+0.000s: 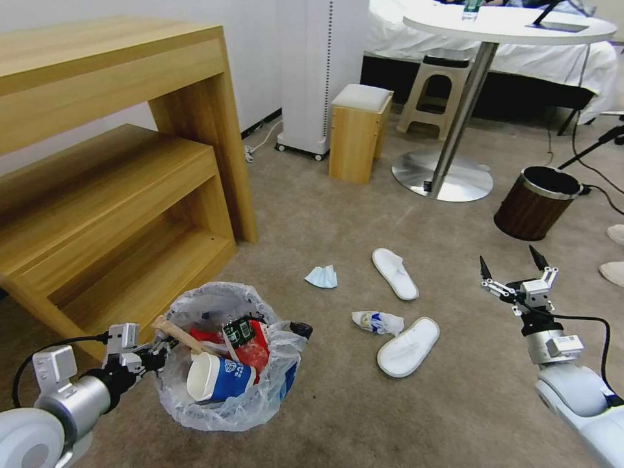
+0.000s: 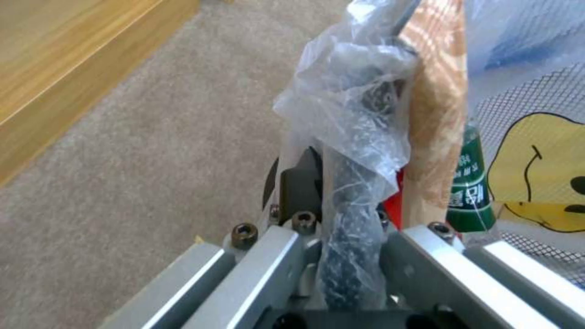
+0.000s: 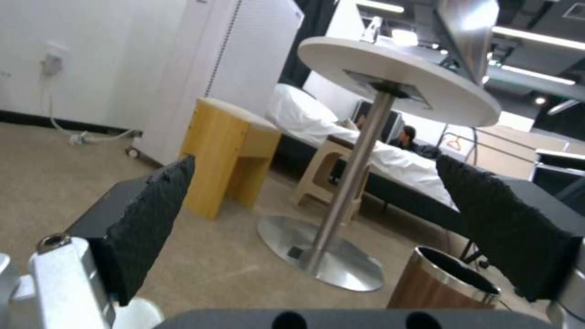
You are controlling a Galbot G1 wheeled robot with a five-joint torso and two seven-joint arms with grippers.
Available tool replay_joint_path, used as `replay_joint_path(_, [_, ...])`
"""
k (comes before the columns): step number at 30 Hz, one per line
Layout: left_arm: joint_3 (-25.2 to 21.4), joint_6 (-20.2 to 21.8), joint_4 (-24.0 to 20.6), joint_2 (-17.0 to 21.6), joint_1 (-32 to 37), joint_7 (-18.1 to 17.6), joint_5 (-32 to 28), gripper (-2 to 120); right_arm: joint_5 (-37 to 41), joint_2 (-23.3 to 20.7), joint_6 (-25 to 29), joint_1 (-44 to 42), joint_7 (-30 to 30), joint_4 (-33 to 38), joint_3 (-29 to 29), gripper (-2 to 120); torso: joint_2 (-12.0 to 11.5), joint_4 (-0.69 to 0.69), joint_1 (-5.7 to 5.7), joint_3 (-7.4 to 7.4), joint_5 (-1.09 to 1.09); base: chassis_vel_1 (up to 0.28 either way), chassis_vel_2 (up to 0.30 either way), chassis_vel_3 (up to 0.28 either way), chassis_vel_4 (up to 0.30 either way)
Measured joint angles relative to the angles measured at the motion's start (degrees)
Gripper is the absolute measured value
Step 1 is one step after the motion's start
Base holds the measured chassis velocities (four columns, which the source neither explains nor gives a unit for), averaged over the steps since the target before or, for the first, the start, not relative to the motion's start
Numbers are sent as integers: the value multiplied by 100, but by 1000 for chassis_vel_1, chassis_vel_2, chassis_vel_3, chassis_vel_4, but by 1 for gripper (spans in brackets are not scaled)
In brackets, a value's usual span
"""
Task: Pick up the trash bin and place the garbage on the floor into it.
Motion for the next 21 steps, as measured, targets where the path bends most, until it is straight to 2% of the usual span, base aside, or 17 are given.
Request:
replay_joint_path(8, [-9, -42, -13, 0, 22, 14, 14, 0, -106, 90, 304, 93, -181, -128, 19, 100, 0, 0, 0, 0, 0, -7, -9, -8, -13])
replay_joint_path(21, [-33, -119, -5, 25, -27, -57, -56, 0, -494, 248, 522, 286, -106, -287, 52, 100, 0, 0, 0, 0, 0, 0, 0, 0, 0])
